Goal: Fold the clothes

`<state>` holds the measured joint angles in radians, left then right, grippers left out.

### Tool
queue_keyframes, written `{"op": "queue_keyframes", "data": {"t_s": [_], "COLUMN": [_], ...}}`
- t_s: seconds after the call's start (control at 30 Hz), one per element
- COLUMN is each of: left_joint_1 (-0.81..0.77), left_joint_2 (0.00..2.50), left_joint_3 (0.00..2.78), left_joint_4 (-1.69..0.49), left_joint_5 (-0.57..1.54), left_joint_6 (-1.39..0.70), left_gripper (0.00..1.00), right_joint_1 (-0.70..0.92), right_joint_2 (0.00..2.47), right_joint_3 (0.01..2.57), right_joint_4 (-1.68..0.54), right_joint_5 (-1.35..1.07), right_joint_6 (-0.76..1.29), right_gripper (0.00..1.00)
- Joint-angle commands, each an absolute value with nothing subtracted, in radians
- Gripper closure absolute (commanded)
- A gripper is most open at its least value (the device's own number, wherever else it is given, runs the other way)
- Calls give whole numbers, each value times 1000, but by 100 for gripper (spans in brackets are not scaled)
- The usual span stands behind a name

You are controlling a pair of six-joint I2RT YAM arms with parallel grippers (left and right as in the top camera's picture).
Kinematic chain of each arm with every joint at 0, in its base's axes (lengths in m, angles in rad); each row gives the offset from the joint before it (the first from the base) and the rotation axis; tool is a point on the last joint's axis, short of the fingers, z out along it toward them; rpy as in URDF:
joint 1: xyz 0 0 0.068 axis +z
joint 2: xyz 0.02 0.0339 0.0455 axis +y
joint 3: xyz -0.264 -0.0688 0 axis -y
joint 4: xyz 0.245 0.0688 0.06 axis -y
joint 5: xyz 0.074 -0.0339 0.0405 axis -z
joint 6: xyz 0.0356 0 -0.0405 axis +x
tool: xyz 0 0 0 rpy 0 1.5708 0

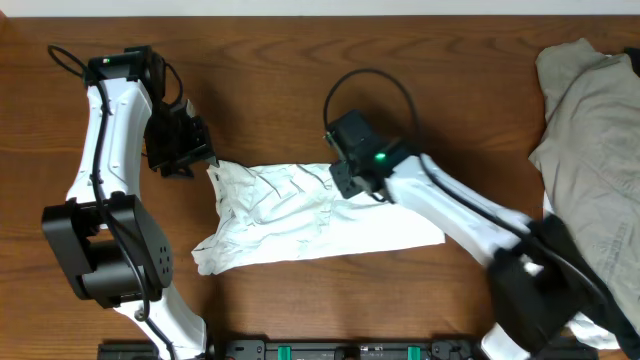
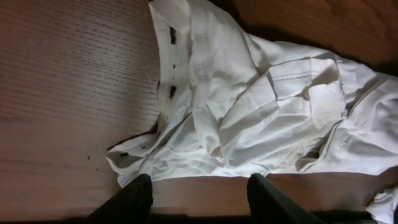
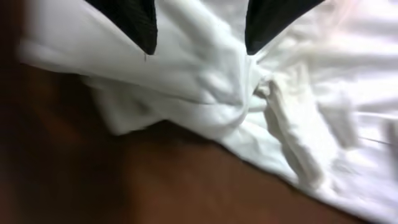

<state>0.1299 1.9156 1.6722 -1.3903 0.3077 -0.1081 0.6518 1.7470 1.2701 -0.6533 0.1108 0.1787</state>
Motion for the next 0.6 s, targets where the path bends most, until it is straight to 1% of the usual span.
{"op": "queue_keyframes", "data": {"t_s": [0.0,0.03,0.13,0.33,0.57], "left_joint_1": [131,131,131,131,131], "left_joint_2": [1917,1917,1917,1917,1917], "left_joint_3": [1672,1672,1672,1672,1672], "left_joint_4": [-1396,-1396,-1396,-1401,-1400], "left_joint_5": [305,305,305,305,305], "left_joint_6": [-110,-110,-111,-110,-111], "left_gripper": [48,48,48,48,48], "right_joint_1": [617,600,548,472,450], "right_joint_2": [1640,1641,1676,1796,1844], "right_joint_3": [1313,1312,1304,1294,1294], "right_joint_4": [-716,-743,-787,-791,-797], "right_joint_5": [180,175,144,93,71], "right_joint_6": [185,186,186,186,158], "right_gripper": [60,62,63,64,63]}}
